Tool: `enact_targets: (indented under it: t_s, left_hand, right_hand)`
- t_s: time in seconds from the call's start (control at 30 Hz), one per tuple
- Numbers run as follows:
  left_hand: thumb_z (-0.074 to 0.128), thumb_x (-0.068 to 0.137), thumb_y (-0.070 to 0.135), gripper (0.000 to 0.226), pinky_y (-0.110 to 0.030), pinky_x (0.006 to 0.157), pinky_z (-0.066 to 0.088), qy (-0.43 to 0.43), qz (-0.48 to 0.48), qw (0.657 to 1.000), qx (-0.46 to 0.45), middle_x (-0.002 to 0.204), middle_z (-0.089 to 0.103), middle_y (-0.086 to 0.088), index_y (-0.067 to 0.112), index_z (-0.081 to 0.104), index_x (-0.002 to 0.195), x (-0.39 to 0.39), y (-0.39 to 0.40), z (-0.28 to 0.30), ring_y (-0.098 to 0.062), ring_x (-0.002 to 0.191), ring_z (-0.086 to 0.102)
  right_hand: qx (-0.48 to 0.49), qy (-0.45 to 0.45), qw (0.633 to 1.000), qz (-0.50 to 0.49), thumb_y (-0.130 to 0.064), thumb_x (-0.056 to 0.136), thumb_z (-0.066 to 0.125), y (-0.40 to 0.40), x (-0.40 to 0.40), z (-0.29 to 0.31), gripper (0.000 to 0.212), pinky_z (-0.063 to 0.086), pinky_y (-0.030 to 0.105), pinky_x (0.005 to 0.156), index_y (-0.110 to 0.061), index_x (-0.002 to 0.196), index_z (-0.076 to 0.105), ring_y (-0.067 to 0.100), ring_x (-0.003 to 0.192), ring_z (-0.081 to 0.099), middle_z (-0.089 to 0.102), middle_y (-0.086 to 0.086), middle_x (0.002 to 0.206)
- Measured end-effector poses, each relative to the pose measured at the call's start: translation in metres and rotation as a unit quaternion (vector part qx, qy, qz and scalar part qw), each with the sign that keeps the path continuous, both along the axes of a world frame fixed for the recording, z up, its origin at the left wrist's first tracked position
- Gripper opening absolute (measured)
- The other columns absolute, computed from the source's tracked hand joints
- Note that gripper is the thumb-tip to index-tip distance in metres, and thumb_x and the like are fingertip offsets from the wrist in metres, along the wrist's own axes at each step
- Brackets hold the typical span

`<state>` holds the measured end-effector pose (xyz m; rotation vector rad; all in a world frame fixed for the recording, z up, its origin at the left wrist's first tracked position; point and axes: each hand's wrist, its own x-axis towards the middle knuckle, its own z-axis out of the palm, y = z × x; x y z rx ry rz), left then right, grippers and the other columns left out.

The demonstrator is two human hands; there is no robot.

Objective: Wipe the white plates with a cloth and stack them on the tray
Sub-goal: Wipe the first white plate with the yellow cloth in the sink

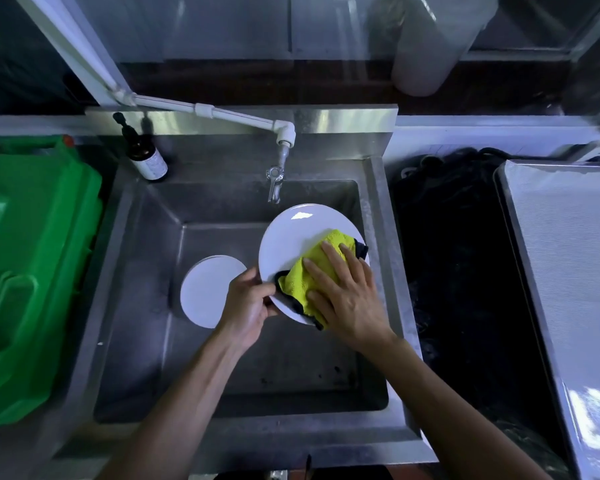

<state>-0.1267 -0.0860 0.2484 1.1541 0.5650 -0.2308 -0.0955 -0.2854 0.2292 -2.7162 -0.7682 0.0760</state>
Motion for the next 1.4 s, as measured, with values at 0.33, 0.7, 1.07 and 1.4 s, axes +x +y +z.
enact_targets:
  t_s: [0.33, 0.7, 1.07, 1.4]
  left_hand:
    - [0.065, 0.067, -0.003, 0.036, -0.046, 0.076, 0.058, -0.012, -0.045, 0.999, 0.026, 0.099, 0.071, -0.023, 0.011, 0.075, 0.098, 0.000, -0.002, 0.007, -0.034, 0.092, 0.069]
    - [0.066, 0.066, 0.001, 0.039, -0.041, 0.064, 0.057, -0.006, -0.012, 0.999, 0.031, 0.100, 0.076, -0.017, 0.016, 0.077, 0.100, 0.006, 0.006, 0.011, -0.031, 0.086, 0.073]
    - [0.066, 0.062, 0.001, 0.046, -0.041, 0.069, 0.059, -0.008, 0.102, 0.995, -0.011, 0.099, 0.074, -0.013, 0.011, 0.071, 0.107, 0.013, 0.014, 0.009, -0.030, 0.089, 0.072]
    - [0.064, 0.090, -0.001, 0.032, -0.041, 0.069, 0.060, 0.016, 0.149, 0.988, -0.033, 0.110, 0.074, -0.019, 0.008, 0.070, 0.119, 0.019, 0.014, 0.003, -0.035, 0.095, 0.071]
  right_hand:
    - [0.002, 0.033, 0.999, -0.041, -0.047, 0.106, 0.033, 0.037, 0.031, 0.019, 0.053, 0.021, 0.054, 0.116, -0.033, 0.156, 0.029, 0.035, 0.153, 0.005, 0.012, 0.002, 0.167]
    - [0.014, -0.017, 0.997, -0.081, -0.048, 0.104, 0.034, 0.054, 0.073, 0.026, 0.054, 0.017, 0.055, 0.119, -0.034, 0.155, 0.031, 0.032, 0.154, 0.008, 0.021, 0.000, 0.165]
    - [0.001, 0.008, 0.993, -0.118, -0.040, 0.104, 0.044, 0.026, 0.049, 0.000, 0.051, 0.024, 0.055, 0.116, -0.028, 0.153, 0.038, 0.038, 0.153, 0.012, 0.023, 0.005, 0.165]
    - [0.016, 0.045, 0.992, -0.118, -0.042, 0.104, 0.025, 0.048, 0.001, -0.004, 0.054, 0.022, 0.059, 0.117, -0.025, 0.153, 0.038, 0.035, 0.154, 0.011, 0.027, 0.004, 0.164]
